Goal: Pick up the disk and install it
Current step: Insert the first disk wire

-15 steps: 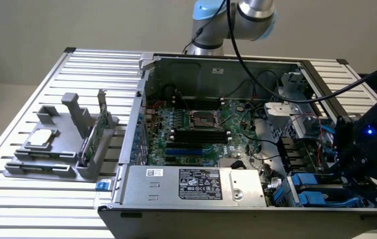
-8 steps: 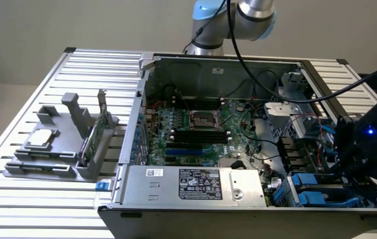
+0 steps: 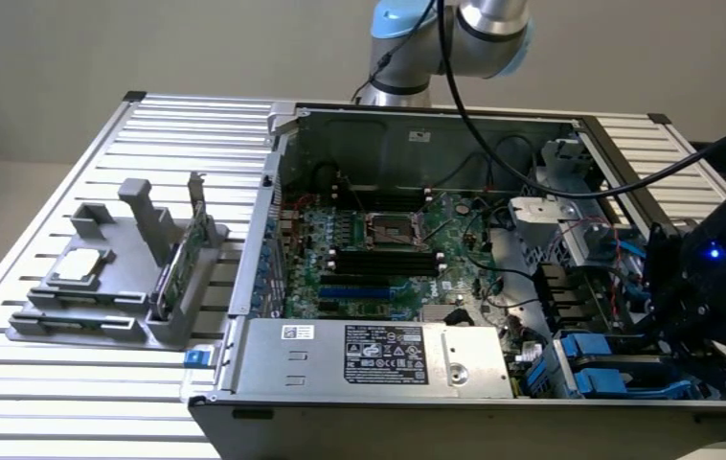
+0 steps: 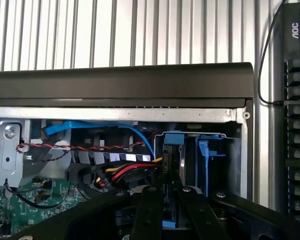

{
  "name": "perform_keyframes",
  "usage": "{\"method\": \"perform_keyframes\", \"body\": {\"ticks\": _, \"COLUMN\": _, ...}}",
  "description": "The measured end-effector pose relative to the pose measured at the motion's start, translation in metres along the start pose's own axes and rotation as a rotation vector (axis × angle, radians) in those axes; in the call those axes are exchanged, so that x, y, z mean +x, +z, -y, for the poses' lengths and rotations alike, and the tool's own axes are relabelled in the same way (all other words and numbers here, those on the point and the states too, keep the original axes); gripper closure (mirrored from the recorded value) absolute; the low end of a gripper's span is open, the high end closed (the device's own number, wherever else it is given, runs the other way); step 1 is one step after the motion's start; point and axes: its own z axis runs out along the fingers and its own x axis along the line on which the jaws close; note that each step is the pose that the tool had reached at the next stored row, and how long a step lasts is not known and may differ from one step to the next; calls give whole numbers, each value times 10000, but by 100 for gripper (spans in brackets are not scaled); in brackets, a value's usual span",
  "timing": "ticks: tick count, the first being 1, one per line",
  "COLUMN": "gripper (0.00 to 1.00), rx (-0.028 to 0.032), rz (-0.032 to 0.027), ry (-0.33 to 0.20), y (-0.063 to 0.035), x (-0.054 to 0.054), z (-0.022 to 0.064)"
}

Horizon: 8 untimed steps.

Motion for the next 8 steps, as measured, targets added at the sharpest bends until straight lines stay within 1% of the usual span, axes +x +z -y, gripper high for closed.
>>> {"method": "perform_keyframes", "body": {"ticks": 8, "gripper": 82, "rx": 8, "rz": 0, "ry": -5, "y": 33, "x": -7, "z": 5}}
